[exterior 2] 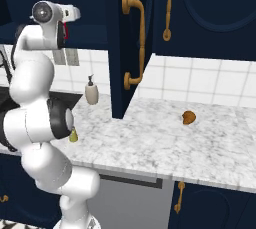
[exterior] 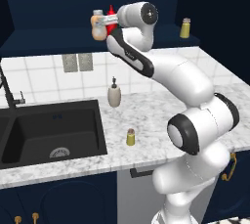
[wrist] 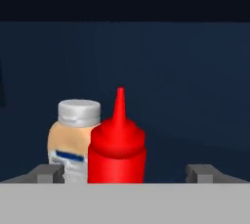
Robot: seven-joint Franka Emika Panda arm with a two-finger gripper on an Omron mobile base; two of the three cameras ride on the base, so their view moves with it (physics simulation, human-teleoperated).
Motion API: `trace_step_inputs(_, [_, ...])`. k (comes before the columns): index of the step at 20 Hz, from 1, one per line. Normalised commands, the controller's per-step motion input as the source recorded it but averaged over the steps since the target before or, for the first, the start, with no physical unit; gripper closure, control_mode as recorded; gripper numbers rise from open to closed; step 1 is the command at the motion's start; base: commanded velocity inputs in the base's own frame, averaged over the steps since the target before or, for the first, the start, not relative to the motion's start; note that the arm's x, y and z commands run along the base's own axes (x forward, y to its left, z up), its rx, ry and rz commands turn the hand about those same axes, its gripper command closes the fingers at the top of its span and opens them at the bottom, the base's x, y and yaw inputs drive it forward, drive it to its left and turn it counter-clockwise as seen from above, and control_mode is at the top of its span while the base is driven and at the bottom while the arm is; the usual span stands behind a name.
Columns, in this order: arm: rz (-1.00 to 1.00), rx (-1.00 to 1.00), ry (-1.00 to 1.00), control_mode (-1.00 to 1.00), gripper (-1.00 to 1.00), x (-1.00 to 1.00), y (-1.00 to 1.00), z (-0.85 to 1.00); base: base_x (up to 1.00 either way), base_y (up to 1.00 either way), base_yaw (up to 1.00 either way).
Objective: Put the shaker and condiment bottle from the counter next to their counterparts in the cabinet.
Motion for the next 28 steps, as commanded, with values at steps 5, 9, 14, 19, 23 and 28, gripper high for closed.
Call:
trace_step_inputs(5, [0.0, 0.03, -0.13, -1.0, -1.0, -1.0, 0.0, -0.25, 0.0, 0.0, 0.0])
trace_step_inputs(9, [0.0, 0.12, -0.01, -1.0, -1.0, -1.0, -0.02, -0.31, 0.0, 0.0, 0.0])
trace_step_inputs(14, [-0.05, 0.1, 0.0, -1.0, -1.0, -0.98, 0.0, -0.13, 0.0, 0.0, 0.0])
trace_step_inputs(19, [-0.06, -0.13, 0.13, -1.0, -1.0, -0.97, 0.0, -0.55, 0.0, 0.0, 0.0])
trace_step_inputs(23, [-0.06, -0.25, 0.45, -1.0, -1.0, -0.72, 0.0, -0.88, 0.0, 0.0, 0.0])
trace_step_inputs(28, [-0.04, -0.19, 0.64, -1.0, -1.0, -0.42, 0.0, -0.78, 0.0, 0.0, 0.0])
